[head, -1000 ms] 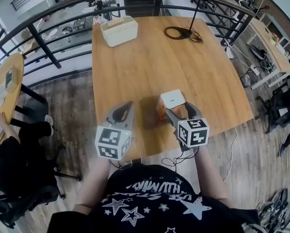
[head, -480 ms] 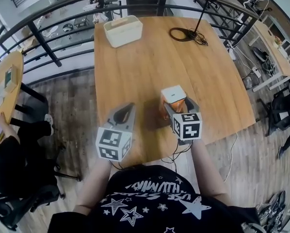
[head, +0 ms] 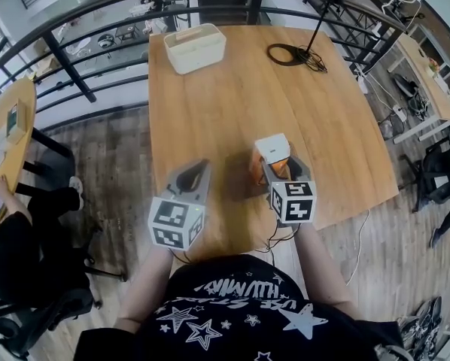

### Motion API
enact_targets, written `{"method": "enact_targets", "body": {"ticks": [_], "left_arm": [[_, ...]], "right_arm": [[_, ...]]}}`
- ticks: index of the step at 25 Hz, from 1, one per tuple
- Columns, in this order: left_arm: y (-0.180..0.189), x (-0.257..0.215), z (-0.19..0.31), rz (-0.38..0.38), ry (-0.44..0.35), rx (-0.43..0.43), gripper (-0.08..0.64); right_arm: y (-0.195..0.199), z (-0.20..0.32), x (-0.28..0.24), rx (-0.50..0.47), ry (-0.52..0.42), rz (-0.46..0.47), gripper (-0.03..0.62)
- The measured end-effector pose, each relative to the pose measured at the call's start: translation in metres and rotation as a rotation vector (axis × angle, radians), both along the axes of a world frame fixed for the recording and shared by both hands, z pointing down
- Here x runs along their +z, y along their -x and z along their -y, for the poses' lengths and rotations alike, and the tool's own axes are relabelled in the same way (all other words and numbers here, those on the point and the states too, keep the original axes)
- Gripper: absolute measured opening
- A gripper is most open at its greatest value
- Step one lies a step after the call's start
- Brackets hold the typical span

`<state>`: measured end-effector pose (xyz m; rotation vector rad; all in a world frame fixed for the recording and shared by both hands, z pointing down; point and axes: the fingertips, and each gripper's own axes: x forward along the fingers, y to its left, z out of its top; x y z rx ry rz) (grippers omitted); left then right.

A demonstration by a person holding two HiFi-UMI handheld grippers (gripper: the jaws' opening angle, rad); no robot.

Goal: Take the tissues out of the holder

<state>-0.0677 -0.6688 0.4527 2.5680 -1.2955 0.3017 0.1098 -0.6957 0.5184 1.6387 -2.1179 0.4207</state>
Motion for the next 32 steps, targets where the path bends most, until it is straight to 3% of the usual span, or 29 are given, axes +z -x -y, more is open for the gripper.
{"method": "enact_targets", "body": {"ticks": [7, 15, 32], "left_arm": [[0.002, 0.001, 0.000, -0.002, -0.001, 0.004, 0.015], [0.000, -0.005, -0.010, 0.020, -0.020, -0.005, 0.015], [-0.040, -0.039, -0.096, 0.054, -0.094, -0.052, 0.015]], "right_arm": [[-0.004, -0.005, -0.002, 0.040, -0.034, 0.055, 0.216], [-0.006, -0.021, -0.027, -0.003, -0.133, 0.108, 0.216], [-0.036, -0.096, -0.116, -0.073, -0.363, 0.221, 0.216]]}}
